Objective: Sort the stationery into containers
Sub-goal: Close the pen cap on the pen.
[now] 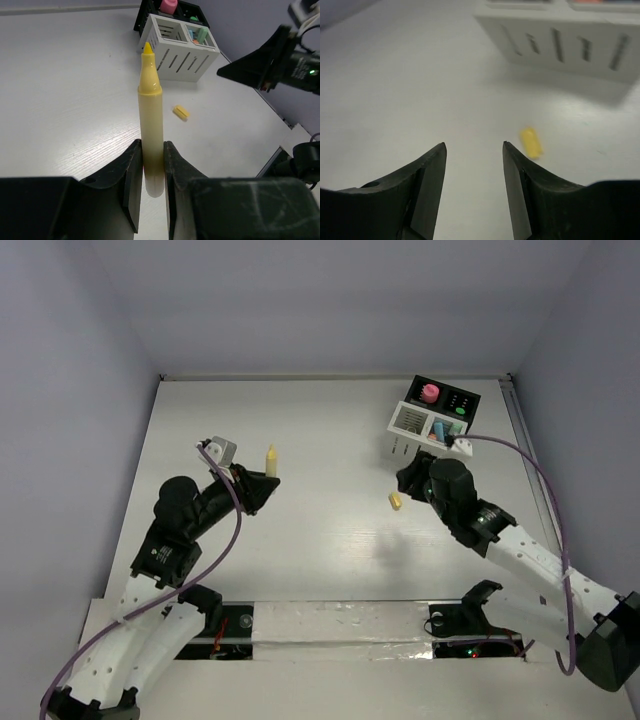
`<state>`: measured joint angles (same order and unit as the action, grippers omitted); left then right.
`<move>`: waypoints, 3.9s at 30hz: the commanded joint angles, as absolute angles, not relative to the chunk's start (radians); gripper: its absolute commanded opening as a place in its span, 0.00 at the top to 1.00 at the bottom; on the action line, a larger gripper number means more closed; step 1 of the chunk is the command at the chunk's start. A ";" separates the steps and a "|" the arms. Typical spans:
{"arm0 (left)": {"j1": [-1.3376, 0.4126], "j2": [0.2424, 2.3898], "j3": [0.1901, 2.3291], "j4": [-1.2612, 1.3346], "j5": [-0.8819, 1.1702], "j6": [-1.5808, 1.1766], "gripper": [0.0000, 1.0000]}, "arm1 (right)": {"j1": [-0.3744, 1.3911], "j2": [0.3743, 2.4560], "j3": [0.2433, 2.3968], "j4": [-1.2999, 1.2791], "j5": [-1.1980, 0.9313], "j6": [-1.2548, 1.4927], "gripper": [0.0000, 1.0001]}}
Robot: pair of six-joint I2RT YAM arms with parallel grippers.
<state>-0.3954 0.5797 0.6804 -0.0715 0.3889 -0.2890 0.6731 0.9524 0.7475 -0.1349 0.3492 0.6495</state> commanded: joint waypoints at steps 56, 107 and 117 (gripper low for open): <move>-0.391 0.578 0.684 -0.023 0.474 -0.288 1.00 | 0.561 1.544 1.084 -0.319 0.008 0.370 0.91; -0.391 0.661 0.698 -0.028 0.413 -0.281 1.00 | 1.025 1.552 1.298 0.380 0.362 0.565 0.88; -0.391 0.646 0.699 -0.031 0.387 -0.278 1.00 | 1.068 1.562 1.286 0.382 0.399 0.554 0.88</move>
